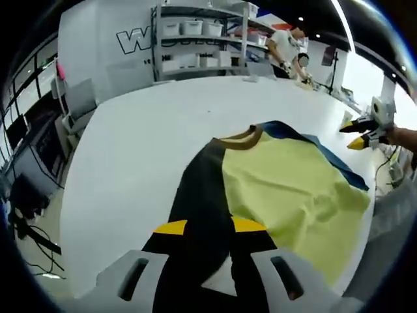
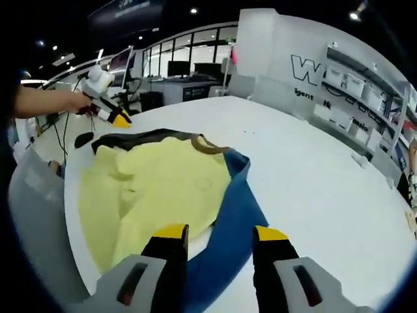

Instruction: Fold the garment on the visible template until the final outline fits inside the template.

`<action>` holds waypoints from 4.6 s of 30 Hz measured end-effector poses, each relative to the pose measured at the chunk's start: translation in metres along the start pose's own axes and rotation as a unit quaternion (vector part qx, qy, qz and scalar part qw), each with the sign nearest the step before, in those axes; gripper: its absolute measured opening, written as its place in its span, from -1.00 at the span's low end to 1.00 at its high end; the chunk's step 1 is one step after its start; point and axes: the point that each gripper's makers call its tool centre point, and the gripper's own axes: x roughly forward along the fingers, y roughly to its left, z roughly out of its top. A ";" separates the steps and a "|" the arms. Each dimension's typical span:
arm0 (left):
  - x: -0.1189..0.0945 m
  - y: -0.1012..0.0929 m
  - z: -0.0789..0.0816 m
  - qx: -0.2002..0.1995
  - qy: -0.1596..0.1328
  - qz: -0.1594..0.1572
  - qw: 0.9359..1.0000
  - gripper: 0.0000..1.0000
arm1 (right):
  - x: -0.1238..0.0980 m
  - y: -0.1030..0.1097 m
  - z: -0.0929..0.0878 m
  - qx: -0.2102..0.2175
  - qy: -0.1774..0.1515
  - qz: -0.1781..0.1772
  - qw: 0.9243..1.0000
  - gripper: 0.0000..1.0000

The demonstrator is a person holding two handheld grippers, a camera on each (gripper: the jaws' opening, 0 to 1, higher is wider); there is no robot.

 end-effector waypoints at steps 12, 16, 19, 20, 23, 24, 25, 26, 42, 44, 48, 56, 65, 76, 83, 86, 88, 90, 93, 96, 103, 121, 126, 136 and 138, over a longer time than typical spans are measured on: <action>0.029 0.013 -0.004 0.010 0.027 -0.007 1.000 -0.49 | 0.043 -0.012 0.012 -0.007 0.008 -0.007 1.000 -0.37; 0.035 0.018 -0.002 0.020 0.034 -0.007 0.999 -0.47 | 0.052 -0.015 0.015 -0.010 0.011 -0.009 1.000 -0.39; 0.040 0.021 0.000 0.024 0.037 -0.008 0.999 -0.46 | 0.059 -0.017 0.015 -0.012 0.017 -0.010 1.000 -0.40; 0.043 0.021 0.001 0.027 0.040 -0.009 0.999 -0.46 | 0.061 -0.018 0.015 -0.011 0.018 -0.011 1.000 -0.40; 0.051 0.024 0.005 0.040 0.043 -0.008 0.998 -0.46 | 0.070 -0.023 0.017 -0.004 0.020 -0.014 1.000 -0.40; 0.054 0.025 0.006 0.043 0.045 -0.008 0.998 -0.46 | 0.073 -0.024 0.017 -0.004 0.021 -0.016 1.000 -0.40; 0.057 0.025 0.005 0.045 0.051 -0.013 0.998 -0.45 | 0.076 -0.026 0.016 -0.004 0.026 -0.016 1.000 -0.40; 0.060 0.024 0.004 0.044 0.057 -0.017 0.997 -0.45 | 0.079 -0.026 0.016 -0.004 0.029 -0.015 0.999 -0.40; 0.085 0.024 0.000 0.096 0.090 -0.027 0.991 -0.67 | 0.120 -0.032 0.011 -0.014 0.071 0.001 0.997 -0.44; 0.087 0.024 0.001 0.099 0.090 -0.026 0.991 -0.73 | 0.123 -0.033 0.007 -0.019 0.081 0.000 0.997 -0.49; 0.090 0.032 0.004 0.112 0.086 -0.015 0.990 -0.97 | 0.127 -0.041 -0.001 -0.034 0.107 -0.014 0.994 -0.81; 0.089 0.043 0.012 0.146 0.088 -0.004 0.985 -0.98 | 0.124 -0.066 0.004 -0.027 0.108 -0.034 0.993 -1.00; 0.083 0.058 0.037 0.149 0.058 0.015 0.987 -0.98 | 0.120 -0.082 0.023 -0.031 0.077 -0.051 0.995 -1.00; 0.078 0.060 0.061 0.167 0.027 0.029 0.985 -0.97 | 0.114 -0.090 0.066 -0.052 -0.016 -0.084 0.995 -1.00; 0.078 0.064 0.064 0.164 0.021 0.037 0.986 -0.97 | 0.120 -0.095 0.060 -0.051 0.002 -0.084 0.995 -1.00; 0.081 0.067 0.065 0.156 0.020 0.041 0.987 -0.97 | 0.124 -0.096 0.053 -0.045 0.014 -0.084 0.995 -1.00; 0.085 0.068 0.061 0.146 0.026 0.042 0.988 -0.97 | 0.125 -0.097 0.049 -0.040 0.021 -0.083 0.995 -1.00; 0.087 0.066 0.056 0.138 0.036 0.039 0.989 -0.97 | 0.128 -0.097 0.044 -0.029 0.034 -0.080 0.996 -1.00; 0.087 0.059 0.053 0.149 0.038 0.042 0.987 -0.84 | 0.122 -0.093 0.044 -0.026 0.031 -0.076 0.996 -0.92; 0.083 0.050 0.053 0.148 0.026 0.039 0.988 -0.75 | 0.116 -0.086 0.041 -0.034 0.031 -0.068 0.997 -0.87; 0.074 0.031 0.042 0.132 0.023 0.021 0.991 -0.58 | 0.098 -0.074 0.031 -0.042 0.034 -0.059 0.997 -0.72; 0.023 -0.007 0.010 0.083 0.000 0.000 0.997 -0.28 | 0.046 -0.019 0.010 -0.029 0.018 -0.030 0.999 -0.54; 0.010 -0.010 0.007 0.070 -0.014 0.000 0.997 -0.23 | 0.036 -0.007 -0.001 -0.024 0.023 -0.021 0.999 -0.49; -0.011 -0.023 -0.002 0.052 -0.036 -0.003 0.998 -0.11 | 0.017 0.014 -0.017 -0.020 0.027 -0.009 0.999 -0.48; -0.016 -0.028 -0.004 0.048 -0.040 -0.005 0.998 -0.06 | 0.013 0.018 -0.020 -0.018 0.028 -0.007 0.999 -0.49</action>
